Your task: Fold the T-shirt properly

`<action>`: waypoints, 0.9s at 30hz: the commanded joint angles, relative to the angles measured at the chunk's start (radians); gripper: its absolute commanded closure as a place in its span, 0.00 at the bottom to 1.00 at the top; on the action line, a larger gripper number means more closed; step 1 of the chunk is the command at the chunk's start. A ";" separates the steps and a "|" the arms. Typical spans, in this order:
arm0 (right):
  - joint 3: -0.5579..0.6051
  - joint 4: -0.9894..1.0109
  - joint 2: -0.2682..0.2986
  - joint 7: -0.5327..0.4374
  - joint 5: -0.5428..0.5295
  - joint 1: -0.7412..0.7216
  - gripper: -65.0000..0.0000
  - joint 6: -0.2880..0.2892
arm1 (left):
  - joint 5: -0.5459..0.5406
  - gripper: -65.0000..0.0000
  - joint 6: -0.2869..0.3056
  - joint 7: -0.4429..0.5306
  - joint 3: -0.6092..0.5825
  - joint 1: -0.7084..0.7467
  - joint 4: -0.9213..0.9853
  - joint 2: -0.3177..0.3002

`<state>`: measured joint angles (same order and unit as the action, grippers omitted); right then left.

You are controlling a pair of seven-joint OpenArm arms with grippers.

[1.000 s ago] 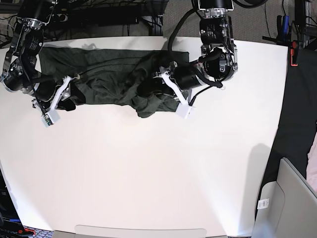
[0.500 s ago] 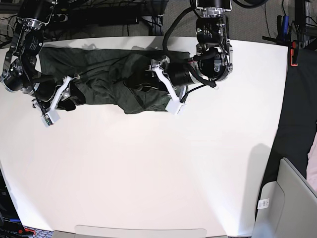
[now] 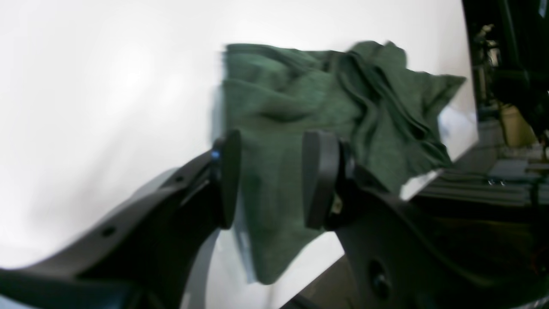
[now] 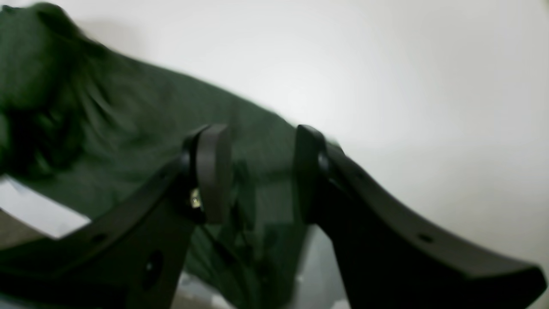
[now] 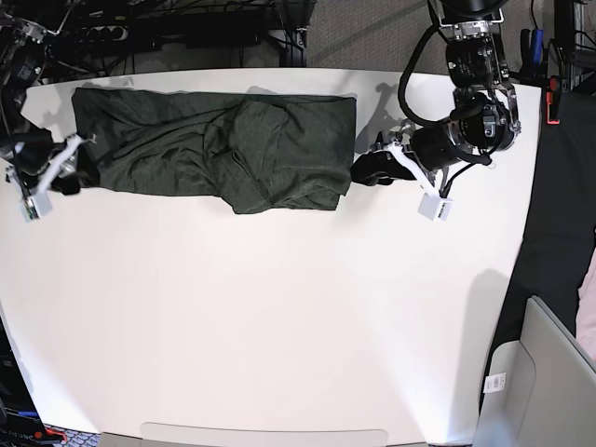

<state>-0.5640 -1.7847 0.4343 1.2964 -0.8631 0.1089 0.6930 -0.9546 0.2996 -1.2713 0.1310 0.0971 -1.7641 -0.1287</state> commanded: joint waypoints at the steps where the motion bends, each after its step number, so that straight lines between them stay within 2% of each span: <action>1: -0.027 -0.017 0.033 -0.016 -0.015 0.002 0.62 0.005 | -0.028 0.64 0.002 0.005 -0.003 -0.009 0.005 -0.009; 7: -0.126 -0.017 0.077 -0.016 -0.014 0.102 0.62 0.005 | -0.028 0.64 0.002 0.006 -0.009 -0.009 0.111 -0.010; 12: -0.179 -0.017 0.077 -0.016 -0.006 0.143 0.62 0.005 | -0.028 0.64 0.002 -0.003 -0.011 -0.007 0.117 -0.010; 15: -0.184 -0.013 0.077 -0.016 0.005 0.150 0.62 0.005 | -0.028 0.64 0.002 -0.008 -0.018 0.006 0.117 -0.009; 21: -0.181 -0.013 0.068 -0.016 0.097 0.145 0.62 0.005 | -0.033 0.64 0.002 -0.008 -0.070 0.014 0.117 -0.006; 27: -0.179 -0.013 0.061 -0.016 0.100 0.143 0.62 0.005 | -0.034 0.64 0.002 -0.008 -0.089 0.029 0.117 -0.002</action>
<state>-0.7364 -1.7847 0.4732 1.2945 -0.7551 0.2577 0.6930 -0.9691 0.2981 -1.2778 0.0437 0.1364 -1.6302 -0.1280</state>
